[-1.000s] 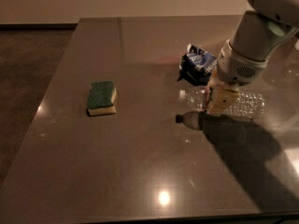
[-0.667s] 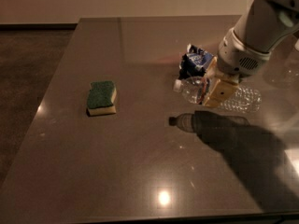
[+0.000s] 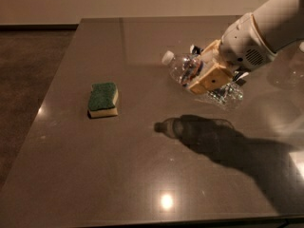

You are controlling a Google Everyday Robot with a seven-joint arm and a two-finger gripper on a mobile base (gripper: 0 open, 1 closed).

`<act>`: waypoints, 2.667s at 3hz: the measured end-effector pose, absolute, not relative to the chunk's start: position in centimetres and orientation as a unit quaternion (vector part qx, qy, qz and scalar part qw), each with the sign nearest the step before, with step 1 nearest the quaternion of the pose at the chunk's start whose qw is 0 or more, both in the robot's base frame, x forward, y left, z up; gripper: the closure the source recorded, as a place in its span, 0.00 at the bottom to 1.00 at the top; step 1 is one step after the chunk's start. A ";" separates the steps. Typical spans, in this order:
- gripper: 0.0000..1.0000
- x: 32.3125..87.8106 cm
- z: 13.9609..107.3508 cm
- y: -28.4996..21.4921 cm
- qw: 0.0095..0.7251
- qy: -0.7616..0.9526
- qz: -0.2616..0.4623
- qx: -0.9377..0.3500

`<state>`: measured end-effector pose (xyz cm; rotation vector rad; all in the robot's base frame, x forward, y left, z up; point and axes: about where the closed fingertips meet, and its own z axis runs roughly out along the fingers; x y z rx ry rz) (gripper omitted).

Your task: Place water bottle upright

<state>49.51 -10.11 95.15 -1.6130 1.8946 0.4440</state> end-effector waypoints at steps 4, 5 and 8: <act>1.00 51.6 95.3 -8.7 0.463 0.677 0.357 -0.446; 1.00 51.9 94.6 -8.7 0.497 0.641 0.396 -0.430; 1.00 51.3 94.4 -8.9 0.580 0.529 0.479 -0.393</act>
Offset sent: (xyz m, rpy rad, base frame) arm 0.0224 0.0078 0.0201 0.4641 0.0625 -0.1873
